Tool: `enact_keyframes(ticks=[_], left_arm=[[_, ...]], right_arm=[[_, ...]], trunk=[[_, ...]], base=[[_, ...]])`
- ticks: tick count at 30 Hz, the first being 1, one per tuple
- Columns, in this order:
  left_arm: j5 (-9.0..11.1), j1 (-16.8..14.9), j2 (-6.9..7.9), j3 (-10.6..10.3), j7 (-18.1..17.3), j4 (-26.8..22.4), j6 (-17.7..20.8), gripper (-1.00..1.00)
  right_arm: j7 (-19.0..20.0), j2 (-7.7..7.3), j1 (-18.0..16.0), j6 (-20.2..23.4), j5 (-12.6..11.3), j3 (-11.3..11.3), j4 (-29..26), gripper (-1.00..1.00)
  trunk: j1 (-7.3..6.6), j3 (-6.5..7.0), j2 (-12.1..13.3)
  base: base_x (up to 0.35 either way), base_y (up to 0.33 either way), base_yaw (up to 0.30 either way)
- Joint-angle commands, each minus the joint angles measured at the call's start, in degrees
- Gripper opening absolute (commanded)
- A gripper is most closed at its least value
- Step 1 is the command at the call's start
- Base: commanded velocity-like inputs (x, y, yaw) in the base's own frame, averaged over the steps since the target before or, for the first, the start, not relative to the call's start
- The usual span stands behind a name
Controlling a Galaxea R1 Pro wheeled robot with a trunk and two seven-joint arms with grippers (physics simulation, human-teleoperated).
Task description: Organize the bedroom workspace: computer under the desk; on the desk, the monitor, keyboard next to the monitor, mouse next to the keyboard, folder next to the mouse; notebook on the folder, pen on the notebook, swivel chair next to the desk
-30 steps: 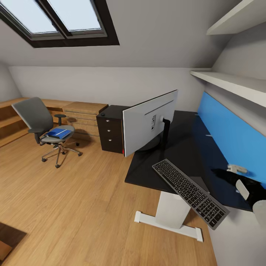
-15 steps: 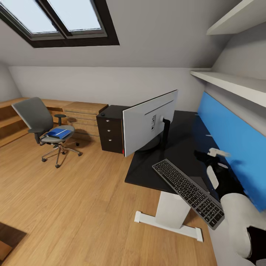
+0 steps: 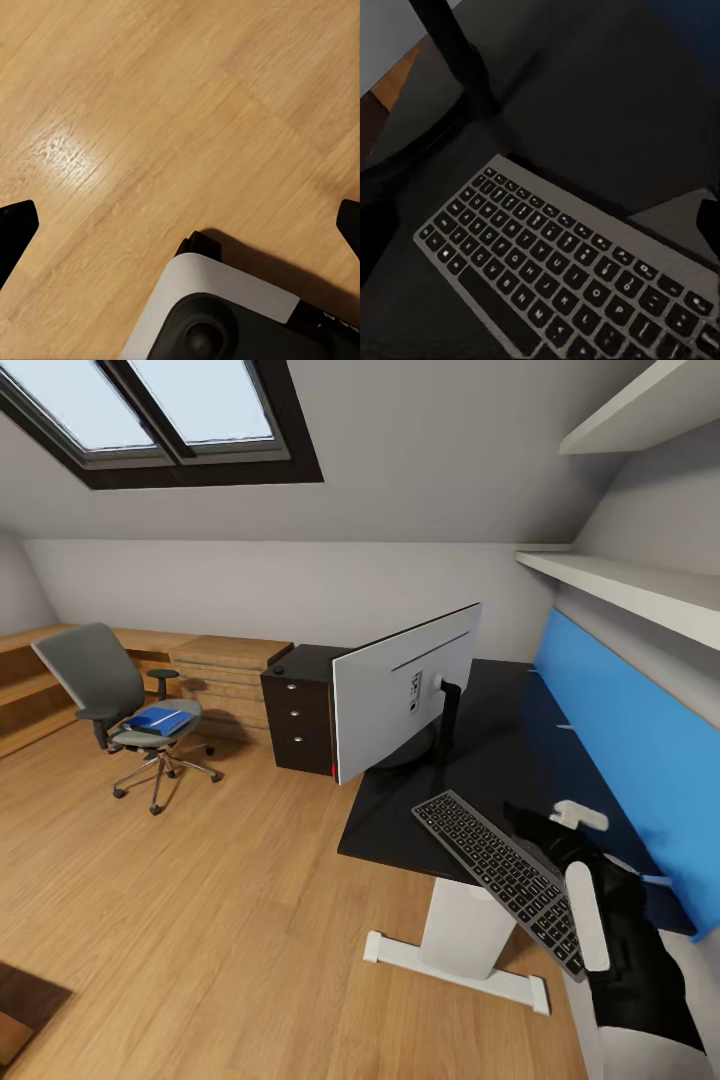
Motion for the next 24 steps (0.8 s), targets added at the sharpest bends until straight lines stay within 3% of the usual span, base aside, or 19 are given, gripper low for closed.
enact_keyframes(ticks=[1,3,4,9,10,13,14,17,18,24], left_arm=[[0.60,0.03,-0.02,-0.08,0.30,-0.16,0.33,1.00],[0.60,0.03,-0.12,-0.07,0.29,-0.16,0.33,1.00],[0.58,0.03,-0.16,-0.06,0.29,-0.16,0.33,1.00],[0.54,0.03,-0.18,-0.06,0.29,-0.13,0.33,1.00],[0.53,0.03,-0.19,-0.05,0.29,-0.11,0.33,1.00],[0.55,0.03,-0.24,0.00,0.29,-0.10,0.33,1.00],[0.58,0.03,-0.27,0.02,0.23,-0.14,0.14,1.00],[0.59,0.03,-0.27,0.07,0.23,-0.13,-0.76,1.00],[0.60,0.03,-0.28,0.11,0.27,0.10,-3.77,1.00],[0.54,0.03,-0.36,0.12,0.22,0.61,-7.59,1.00]], right_arm=[[-0.43,0.23,0.96,1.83,-1.81,-0.74,-1.19,1.00],[-0.39,0.58,2.34,4.98,-4.44,-2.33,-2.64,1.00],[-0.33,0.78,3.22,7.89,-7.27,-3.91,-3.50,1.00],[-0.29,0.72,4.30,12.76,-14.13,-7.98,-3.44,1.00],[-0.29,0.46,4.55,13.89,-16.26,-10.41,-3.28,1.00],[-0.07,0.14,5.15,15.29,-19.24,-15.51,-3.10,1.00],[0.40,-0.02,5.93,15.74,-20.80,-18.83,-2.74,1.00],[0.46,-0.19,6.14,15.86,-21.18,-20.15,-2.65,1.00],[0.49,-0.05,6.29,16.40,-21.77,-24.46,-2.74,1.00],[0.51,0.64,6.36,16.55,-22.24,-27.84,-2.59,1.00]], trunk=[[0.01,-0.05,-0.04],[0.01,-0.05,-0.04],[0.01,-0.05,-0.04],[0.01,-0.05,-0.04],[0.01,-0.05,-0.04],[0.01,-0.05,-0.04],[0.01,-0.05,-0.04],[0.01,-0.05,-0.04],[0.01,-0.05,-0.04],[0.01,-0.05,-0.04]], base=[[0.000,0.000,0.000],[0.000,0.000,0.000],[0.000,0.000,0.000],[0.000,0.000,0.000],[0.000,0.000,0.000],[0.000,0.000,0.000],[0.000,0.000,0.000],[0.000,0.000,0.000],[0.000,0.000,0.000],[0.000,0.000,0.000]])
